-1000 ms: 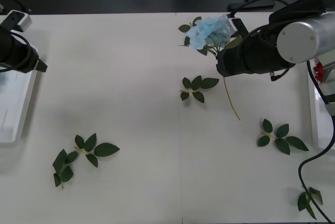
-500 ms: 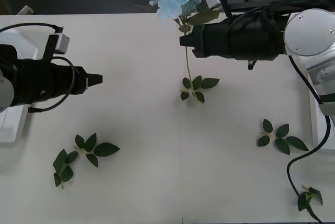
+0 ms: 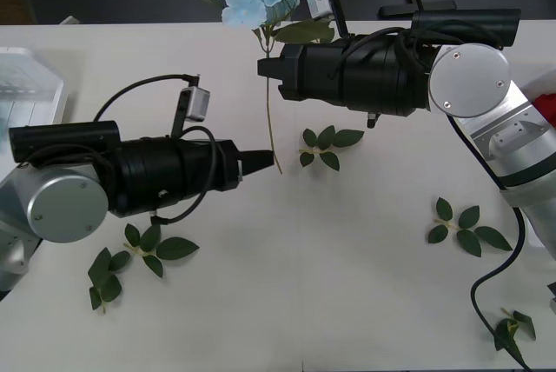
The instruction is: Place the red flowers into the right box and the blue flowers into the left box. If a person shows an open palm, hand one flower to the person first, then continue sorting.
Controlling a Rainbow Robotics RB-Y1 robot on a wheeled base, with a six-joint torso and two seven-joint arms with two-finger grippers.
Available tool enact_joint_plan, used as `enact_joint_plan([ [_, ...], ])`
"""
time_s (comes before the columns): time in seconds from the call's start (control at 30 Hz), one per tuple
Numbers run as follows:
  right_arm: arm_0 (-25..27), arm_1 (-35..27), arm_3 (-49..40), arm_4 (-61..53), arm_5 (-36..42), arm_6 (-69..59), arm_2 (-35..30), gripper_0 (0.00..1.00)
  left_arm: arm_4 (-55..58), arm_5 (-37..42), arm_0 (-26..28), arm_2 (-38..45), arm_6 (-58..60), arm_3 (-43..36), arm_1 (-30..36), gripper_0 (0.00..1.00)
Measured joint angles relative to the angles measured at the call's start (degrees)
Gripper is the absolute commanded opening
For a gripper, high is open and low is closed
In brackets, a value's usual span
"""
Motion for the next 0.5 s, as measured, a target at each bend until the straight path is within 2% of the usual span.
enact_joint_plan([
  [0.23, 0.0, 0.07, 0.0, -0.03, 0.0, 0.0, 0.0, 0.0, -0.02, -3.82, -3.03, -5.5, 0.0, 0.01, -1.52, 1.0],
  [0.27, 0.0, 0.07, 0.0, -0.03, 0.0, 0.0, 0.0, 0.0, -0.4, -4.04, -3.29, -5.7, 0.0, 0.01, -1.7, 0.97],
  [0.33, 0.0, 0.07, 0.0, -0.04, 0.0, 0.0, 0.0, 0.0, -1.87, -4.16, -3.71, -5.81, 0.0, 0.01, -2.08, 0.67],
  [0.37, 0.0, 0.07, 0.0, -0.04, 0.0, 0.0, 0.0, 0.0, -2.58, -4.17, -3.91, -5.83, 0.0, 0.01, -2.26, 0.49],
  [0.4, 0.0, 0.07, 0.0, -0.05, 0.0, 0.0, 0.0, 0.0, -3.16, -4.17, -4.13, -5.87, 0.0, 0.04, -2.49, 0.14],
  [0.43, 0.0, 0.07, 0.0, -0.05, 0.0, 0.0, 0.0, 0.0, -3.45, -4.17, -4.36, -5.88, 0.0, 0.16, -2.76, 0.0],
  [0.5, -0.01, 0.07, 0.0, -0.08, 0.0, 0.0, 0.0, 0.0, -3.55, -4.2, -4.9, -5.88, 0.0, 0.78, -3.5, 0.0],
])
